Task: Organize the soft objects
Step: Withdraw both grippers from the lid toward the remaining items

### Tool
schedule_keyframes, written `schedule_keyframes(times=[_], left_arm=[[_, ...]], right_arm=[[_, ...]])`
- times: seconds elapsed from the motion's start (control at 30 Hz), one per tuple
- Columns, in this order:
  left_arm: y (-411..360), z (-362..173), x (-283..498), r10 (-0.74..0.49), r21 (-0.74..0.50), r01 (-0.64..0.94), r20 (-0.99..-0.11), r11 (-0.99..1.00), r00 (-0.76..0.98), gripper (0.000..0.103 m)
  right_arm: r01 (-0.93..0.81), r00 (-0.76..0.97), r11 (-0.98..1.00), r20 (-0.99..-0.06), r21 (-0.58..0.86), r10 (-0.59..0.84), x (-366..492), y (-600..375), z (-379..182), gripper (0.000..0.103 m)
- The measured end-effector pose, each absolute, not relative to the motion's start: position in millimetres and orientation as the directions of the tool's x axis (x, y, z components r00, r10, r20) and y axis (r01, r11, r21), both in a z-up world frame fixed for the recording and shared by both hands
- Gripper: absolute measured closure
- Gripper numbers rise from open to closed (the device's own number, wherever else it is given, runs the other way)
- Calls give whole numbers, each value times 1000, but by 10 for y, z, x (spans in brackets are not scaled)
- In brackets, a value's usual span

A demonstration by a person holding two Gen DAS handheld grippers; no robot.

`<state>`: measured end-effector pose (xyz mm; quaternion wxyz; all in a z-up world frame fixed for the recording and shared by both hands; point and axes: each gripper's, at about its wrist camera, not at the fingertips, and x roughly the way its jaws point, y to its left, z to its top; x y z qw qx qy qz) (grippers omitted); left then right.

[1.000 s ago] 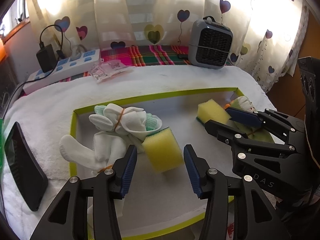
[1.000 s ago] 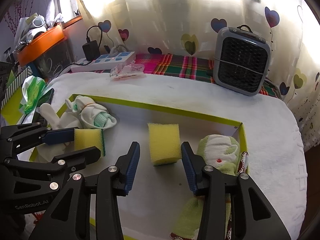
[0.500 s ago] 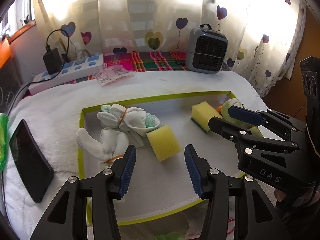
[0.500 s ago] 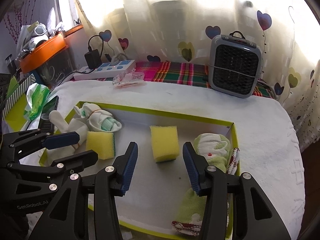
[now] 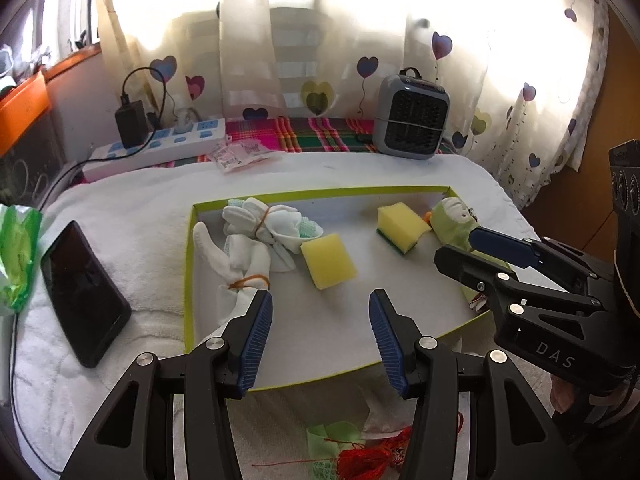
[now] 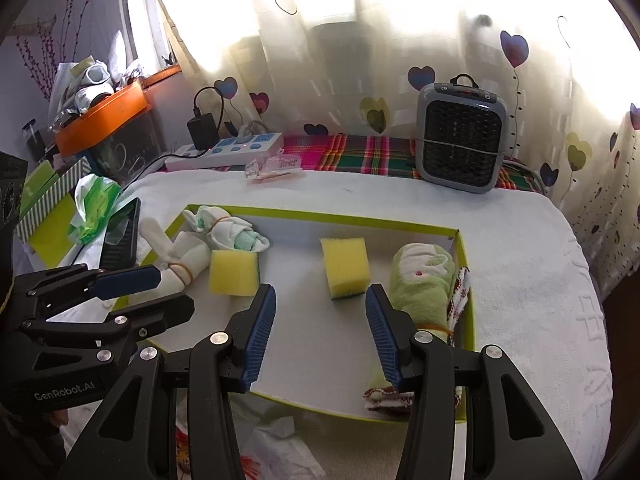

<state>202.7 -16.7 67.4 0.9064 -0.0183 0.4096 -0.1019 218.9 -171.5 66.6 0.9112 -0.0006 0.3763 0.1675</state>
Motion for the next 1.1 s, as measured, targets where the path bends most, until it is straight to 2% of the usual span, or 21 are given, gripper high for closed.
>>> schedule_keyframes(times=[0.5, 1.1], left_arm=[[-39, 673, 1608, -185, -125, 138, -725, 983, 663, 54], [421, 553, 1155, -208, -247, 41, -703, 968, 680, 54]], right_arm=[[-287, 680, 946, -665, 147, 310, 1775, -1796, 631, 55], [-252, 641, 945, -696, 207, 323, 1499, -1992, 430, 55]])
